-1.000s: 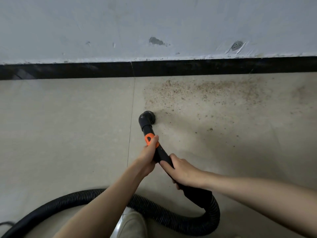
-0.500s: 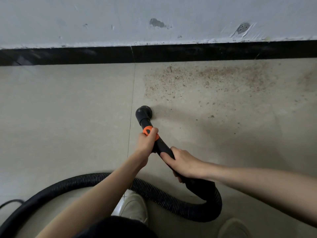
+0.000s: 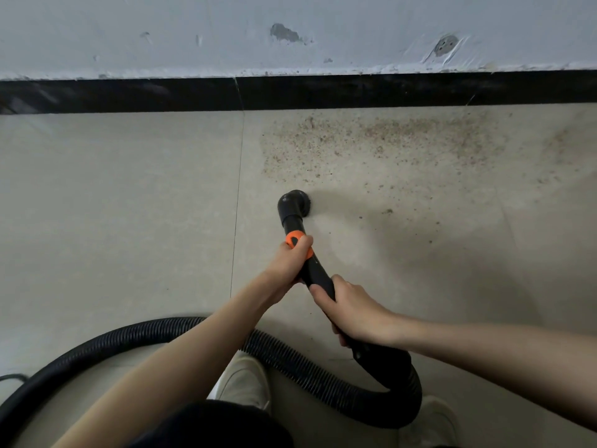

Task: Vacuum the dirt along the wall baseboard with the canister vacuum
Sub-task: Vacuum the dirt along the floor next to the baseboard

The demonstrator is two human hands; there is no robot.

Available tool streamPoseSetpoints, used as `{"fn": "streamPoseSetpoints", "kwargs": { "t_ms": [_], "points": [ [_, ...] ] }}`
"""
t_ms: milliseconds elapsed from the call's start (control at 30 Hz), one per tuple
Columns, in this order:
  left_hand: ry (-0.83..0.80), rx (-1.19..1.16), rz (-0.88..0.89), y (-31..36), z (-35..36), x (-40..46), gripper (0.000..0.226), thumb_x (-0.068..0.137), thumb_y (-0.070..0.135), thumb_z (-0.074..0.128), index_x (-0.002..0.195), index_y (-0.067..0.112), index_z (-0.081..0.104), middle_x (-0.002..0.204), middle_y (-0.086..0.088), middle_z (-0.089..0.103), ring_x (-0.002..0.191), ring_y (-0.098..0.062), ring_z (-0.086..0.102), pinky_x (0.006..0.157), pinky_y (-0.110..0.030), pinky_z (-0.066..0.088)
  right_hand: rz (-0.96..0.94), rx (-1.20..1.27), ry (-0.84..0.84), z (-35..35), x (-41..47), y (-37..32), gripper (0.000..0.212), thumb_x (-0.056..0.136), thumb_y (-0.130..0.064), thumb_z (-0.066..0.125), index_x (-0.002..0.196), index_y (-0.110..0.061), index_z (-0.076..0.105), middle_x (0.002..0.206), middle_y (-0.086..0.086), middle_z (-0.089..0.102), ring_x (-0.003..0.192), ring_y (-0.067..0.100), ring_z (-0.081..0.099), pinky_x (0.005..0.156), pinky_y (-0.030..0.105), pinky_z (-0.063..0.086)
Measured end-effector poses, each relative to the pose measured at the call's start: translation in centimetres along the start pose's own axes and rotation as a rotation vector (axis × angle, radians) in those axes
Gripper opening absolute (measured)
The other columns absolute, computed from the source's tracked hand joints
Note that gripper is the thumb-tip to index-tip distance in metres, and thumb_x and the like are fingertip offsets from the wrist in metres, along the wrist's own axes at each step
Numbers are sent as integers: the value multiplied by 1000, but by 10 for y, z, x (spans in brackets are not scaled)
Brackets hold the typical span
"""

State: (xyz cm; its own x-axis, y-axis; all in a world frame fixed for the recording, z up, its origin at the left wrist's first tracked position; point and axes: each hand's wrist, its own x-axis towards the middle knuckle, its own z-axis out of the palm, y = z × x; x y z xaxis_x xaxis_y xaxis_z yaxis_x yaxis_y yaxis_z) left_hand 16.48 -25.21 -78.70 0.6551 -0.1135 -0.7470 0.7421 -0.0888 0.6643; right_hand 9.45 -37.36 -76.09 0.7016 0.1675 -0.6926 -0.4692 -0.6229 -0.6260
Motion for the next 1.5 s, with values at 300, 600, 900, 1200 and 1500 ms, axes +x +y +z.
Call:
{"fn": "streamPoseSetpoints", "kwargs": {
  "t_ms": [300, 600, 900, 1200, 1500],
  "points": [
    [132, -78, -23, -26, -5, -19, 17, 91, 27, 48, 84, 11, 48, 75, -8, 47, 70, -22, 51, 65, -35, 46, 85, 66, -209, -2, -12, 0, 37, 96, -49, 40, 88, -13, 40, 60, 7, 56, 41, 21, 55, 44, 27, 47],
    [-190, 87, -9, -1, 41, -8, 17, 95, 25, 49, 84, 13, 47, 72, -4, 47, 62, -14, 51, 57, -25, 47, 242, 469, 111, 2, -27, 16, 46, 99, -48, 37, 83, -6, 46, 52, 11, 55, 40, 25, 54, 43, 29, 46],
    [-6, -4, -13, -12, 36, -7, 23, 91, 34, 55, 92, 11, 51, 76, -5, 51, 67, -19, 53, 63, -32, 45, 216, 374, 28, -10, -29, 5, 44, 100, -48, 33, 85, -8, 43, 49, 9, 50, 34, 20, 47, 39, 24, 42],
    [-104, 3, -68, -26, 23, -15, 38, 96, 40, 47, 103, 3, 48, 84, -11, 49, 72, -24, 52, 69, -37, 44, 291, 458, -214, -8, -51, 16, 55, 101, -50, 26, 90, -1, 49, 53, 9, 59, 45, 21, 59, 48, 25, 51],
    [-270, 61, -27, -15, 73, -11, 35, 95, 42, 50, 97, 6, 50, 82, -8, 53, 77, -24, 54, 78, -39, 46, 265, 421, 312, -6, -50, 33, 40, 99, -52, 32, 92, -15, 46, 66, 13, 57, 37, 18, 52, 39, 26, 44]
  ]
}}
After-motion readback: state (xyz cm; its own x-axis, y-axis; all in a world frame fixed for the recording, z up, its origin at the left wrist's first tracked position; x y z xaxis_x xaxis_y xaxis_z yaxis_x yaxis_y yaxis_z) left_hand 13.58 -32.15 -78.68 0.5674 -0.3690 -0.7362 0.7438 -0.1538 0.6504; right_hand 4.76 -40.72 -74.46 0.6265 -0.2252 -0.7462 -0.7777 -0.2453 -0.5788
